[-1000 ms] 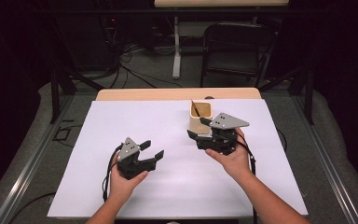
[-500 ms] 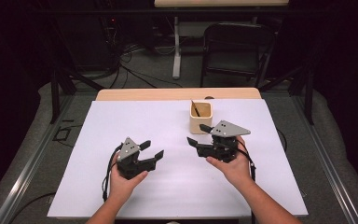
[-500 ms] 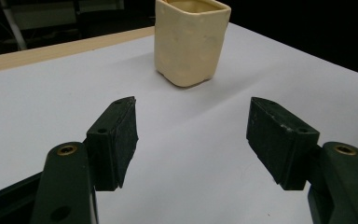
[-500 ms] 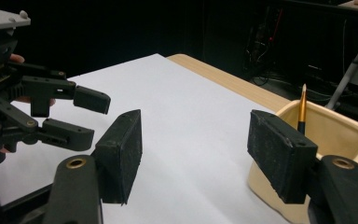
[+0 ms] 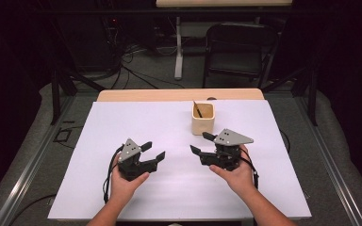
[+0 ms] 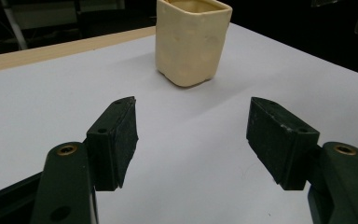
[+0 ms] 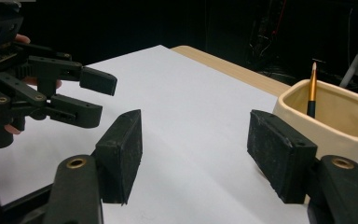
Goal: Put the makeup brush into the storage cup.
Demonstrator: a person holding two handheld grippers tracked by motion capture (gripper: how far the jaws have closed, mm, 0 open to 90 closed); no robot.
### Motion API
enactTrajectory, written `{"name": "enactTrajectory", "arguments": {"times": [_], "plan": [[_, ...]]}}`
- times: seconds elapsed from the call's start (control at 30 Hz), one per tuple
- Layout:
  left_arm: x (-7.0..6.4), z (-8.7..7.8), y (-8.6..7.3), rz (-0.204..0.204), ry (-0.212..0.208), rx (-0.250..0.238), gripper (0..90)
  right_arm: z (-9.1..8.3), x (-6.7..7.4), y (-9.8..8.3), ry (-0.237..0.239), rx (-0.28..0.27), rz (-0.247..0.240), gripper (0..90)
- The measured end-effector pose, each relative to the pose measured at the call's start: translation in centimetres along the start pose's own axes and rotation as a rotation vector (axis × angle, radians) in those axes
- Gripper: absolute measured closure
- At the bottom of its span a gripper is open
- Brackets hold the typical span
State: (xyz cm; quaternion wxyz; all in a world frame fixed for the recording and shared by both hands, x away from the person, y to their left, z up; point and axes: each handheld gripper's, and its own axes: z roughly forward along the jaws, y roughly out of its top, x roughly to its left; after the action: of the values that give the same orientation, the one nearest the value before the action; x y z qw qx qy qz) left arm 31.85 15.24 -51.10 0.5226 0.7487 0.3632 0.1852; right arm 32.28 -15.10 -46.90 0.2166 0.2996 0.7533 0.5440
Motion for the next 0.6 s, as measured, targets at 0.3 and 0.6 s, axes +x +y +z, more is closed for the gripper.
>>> {"name": "enactTrajectory", "arguments": {"times": [0.3, 0.6], "plan": [[0.1, 0.0, 0.0, -0.002, -0.001, -0.001, 33.7, 0.0, 0.4, -1.6, -0.009, 0.006, 0.014, 35.5], [0.1, 0.0, 0.0, -0.002, 0.000, 0.000, 33.7, 0.0, 0.9, -2.4, -0.016, 0.002, -0.013, 35.5]]}}
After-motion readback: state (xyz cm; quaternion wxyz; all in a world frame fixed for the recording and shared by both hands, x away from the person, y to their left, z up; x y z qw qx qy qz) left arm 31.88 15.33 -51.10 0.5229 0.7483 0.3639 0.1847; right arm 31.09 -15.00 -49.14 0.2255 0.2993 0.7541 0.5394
